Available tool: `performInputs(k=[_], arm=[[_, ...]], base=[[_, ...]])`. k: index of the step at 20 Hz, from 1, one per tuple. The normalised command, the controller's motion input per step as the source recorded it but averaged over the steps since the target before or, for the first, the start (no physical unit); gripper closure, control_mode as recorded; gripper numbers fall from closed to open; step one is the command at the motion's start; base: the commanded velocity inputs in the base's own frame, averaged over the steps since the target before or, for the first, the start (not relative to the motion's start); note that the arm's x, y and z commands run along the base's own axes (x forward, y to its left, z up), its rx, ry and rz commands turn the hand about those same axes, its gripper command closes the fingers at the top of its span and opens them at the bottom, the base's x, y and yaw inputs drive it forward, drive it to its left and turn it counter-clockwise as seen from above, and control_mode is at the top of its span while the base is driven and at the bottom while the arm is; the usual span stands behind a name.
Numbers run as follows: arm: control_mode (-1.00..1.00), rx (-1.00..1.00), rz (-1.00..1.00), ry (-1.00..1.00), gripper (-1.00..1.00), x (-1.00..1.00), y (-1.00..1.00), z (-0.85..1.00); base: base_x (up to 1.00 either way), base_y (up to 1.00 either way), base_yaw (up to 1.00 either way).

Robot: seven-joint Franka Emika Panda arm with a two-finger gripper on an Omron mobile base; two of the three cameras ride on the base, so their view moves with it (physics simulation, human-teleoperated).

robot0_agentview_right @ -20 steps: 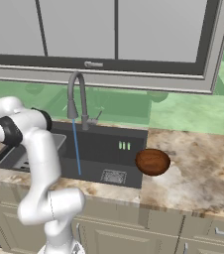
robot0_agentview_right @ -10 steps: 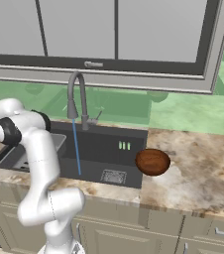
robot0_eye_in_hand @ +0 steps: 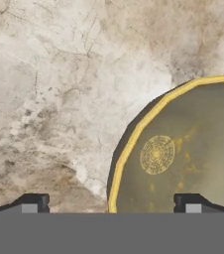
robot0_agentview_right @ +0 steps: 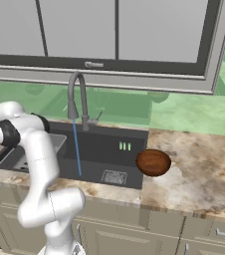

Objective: Rinse each bowl for a few seconds and place them down in the sink or on the counter.

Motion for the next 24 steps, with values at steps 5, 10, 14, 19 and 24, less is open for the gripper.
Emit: performInputs(k=[5, 10, 14, 19, 24], arm=[[-1.00, 0.00, -0.03, 0.01, -1.00, 0.15, 0.10, -0.13], [-1.00, 0.00, -0.03, 0.02, -1.00, 0.16, 0.09, -0.11], [-1.00, 0.01, -0.02, 0.02, -1.00, 0.15, 0.10, -0.13], [-1.00, 0.01, -0.02, 0.03, 1.00, 0.15, 0.14, -0.15], [-1.00, 0.01, -0.02, 0.02, 1.00, 0.12, 0.11, -0.13]], base=[[0.00, 0.00, 0.00], [0.00, 0.00, 0.00], [0.00, 0.00, 0.00], [0.00, 0.00, 0.00], [0.00, 0.00, 0.00]])
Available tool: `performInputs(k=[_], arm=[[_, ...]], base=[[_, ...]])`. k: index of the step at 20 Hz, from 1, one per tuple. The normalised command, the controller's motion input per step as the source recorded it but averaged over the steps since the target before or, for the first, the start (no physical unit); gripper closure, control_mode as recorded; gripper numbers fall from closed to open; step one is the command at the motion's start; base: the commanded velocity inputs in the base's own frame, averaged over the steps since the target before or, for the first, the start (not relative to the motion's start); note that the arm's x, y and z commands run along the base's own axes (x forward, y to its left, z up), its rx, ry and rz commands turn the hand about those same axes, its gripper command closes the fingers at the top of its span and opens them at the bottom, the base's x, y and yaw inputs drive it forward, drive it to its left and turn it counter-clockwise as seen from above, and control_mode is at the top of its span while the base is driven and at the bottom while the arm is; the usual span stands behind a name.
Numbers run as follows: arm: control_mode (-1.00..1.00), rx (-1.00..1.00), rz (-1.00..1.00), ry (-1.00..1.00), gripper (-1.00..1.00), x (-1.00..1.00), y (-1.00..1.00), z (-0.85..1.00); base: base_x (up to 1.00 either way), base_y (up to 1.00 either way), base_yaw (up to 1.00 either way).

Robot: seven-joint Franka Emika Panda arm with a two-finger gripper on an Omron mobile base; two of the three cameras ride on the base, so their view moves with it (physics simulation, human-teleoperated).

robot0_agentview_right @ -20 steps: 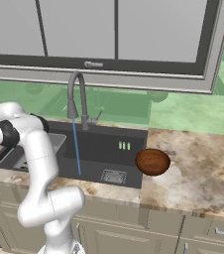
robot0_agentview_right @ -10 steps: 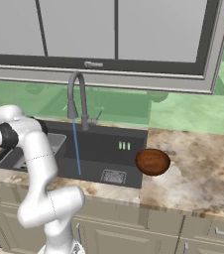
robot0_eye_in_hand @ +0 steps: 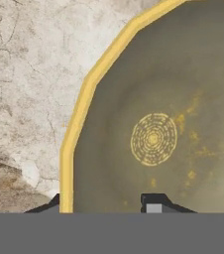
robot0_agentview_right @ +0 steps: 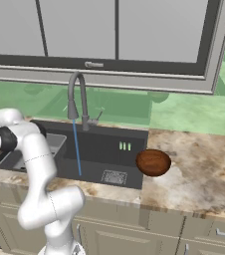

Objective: Rinse each bowl for a few seconds and place them down in the sink or on the counter.

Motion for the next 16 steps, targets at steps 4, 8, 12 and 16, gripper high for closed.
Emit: performInputs(k=[4, 8, 12, 16], arm=[[-1.00, 0.01, -0.01, 0.02, 1.00, 0.04, 0.06, -0.06], [-1.00, 0.00, 0.00, 0.00, 1.00, -0.01, 0.01, 0.04], [-1.00, 0.00, 0.00, 0.00, 1.00, -0.06, -0.01, 0.16], [-1.00, 0.00, -0.03, 0.00, 1.00, -0.13, -0.12, 0.25]], base=[[0.00, 0.00, 0.00], [0.00, 0.00, 0.00], [0.00, 0.00, 0.00], [0.00, 0.00, 0.00]])
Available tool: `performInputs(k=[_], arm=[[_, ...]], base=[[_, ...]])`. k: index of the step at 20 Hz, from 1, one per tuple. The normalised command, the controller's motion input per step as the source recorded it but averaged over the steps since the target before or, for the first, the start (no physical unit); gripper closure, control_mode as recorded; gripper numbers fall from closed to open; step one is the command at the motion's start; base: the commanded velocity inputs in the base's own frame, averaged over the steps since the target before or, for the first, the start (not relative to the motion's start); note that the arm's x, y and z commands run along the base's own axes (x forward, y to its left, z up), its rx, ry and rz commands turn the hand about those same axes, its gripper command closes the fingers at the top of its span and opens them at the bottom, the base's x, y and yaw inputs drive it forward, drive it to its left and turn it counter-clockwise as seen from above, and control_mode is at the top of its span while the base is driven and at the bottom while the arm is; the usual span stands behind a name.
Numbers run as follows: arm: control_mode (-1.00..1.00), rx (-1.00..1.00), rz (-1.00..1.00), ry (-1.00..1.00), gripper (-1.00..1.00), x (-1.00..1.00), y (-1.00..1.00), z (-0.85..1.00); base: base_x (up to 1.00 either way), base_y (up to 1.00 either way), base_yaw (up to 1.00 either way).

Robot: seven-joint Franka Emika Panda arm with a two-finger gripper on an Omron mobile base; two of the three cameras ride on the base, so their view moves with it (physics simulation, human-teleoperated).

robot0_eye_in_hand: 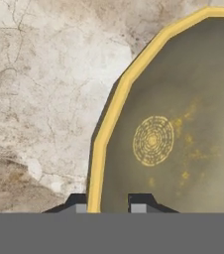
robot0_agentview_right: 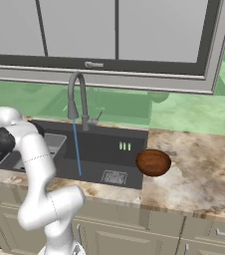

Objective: Rinse each bowl for a few seconds and place them down in the sink or on the counter.

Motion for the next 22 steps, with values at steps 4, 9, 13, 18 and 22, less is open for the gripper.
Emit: performInputs(k=[4, 9, 13, 18, 22], arm=[[-1.00, -0.01, -0.05, 0.00, 1.00, -0.19, -0.20, 0.26], [-1.00, 0.00, -0.07, -0.01, 1.00, -0.27, -0.27, 0.24], [-1.00, 0.00, -0.09, 0.00, 1.00, -0.24, -0.28, 0.21], [-1.00, 0.00, -0.11, -0.01, 1.00, -0.21, -0.25, 0.18], [-1.00, -0.02, -0.12, -0.03, 1.00, -0.18, -0.21, 0.10]], base=[[0.00, 0.00, 0.00], [0.00, 0.00, 0.00], [0.00, 0.00, 0.00], [0.00, 0.00, 0.00], [0.00, 0.00, 0.00]])
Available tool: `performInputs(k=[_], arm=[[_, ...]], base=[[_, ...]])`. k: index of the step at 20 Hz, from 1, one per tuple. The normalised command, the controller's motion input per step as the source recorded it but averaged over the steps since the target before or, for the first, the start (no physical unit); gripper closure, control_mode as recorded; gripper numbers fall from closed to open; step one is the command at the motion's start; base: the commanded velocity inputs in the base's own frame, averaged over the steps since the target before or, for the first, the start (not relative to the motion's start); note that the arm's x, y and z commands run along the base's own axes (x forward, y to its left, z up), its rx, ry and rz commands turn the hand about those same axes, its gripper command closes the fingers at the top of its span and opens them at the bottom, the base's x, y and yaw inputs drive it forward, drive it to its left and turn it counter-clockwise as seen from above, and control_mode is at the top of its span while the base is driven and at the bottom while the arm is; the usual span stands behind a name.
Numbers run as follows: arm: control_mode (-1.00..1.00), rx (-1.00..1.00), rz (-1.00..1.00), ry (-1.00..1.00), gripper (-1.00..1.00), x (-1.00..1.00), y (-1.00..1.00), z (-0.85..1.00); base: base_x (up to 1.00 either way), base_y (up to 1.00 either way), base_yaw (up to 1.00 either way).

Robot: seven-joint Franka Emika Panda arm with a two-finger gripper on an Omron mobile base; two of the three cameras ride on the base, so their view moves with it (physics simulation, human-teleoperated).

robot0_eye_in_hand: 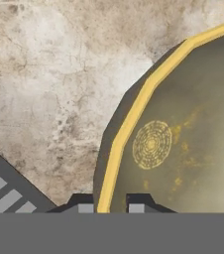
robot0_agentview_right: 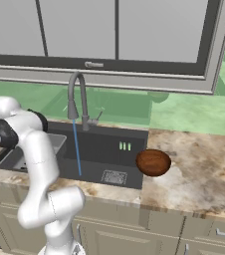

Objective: Rinse each bowl for a few seconds and place them down in the sink or on the counter.

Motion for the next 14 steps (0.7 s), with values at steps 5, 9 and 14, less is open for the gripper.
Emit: performInputs(k=[5, 9, 14], arm=[[-1.00, -0.02, -0.14, -0.02, 1.00, -0.14, -0.19, 0.13], [-1.00, -0.02, -0.14, -0.01, 1.00, -0.12, -0.19, 0.15], [-1.00, -0.02, -0.14, -0.01, 1.00, -0.12, -0.19, 0.16]], base=[[0.00, 0.00, 0.00], [0.00, 0.00, 0.00], [0.00, 0.00, 0.00]])
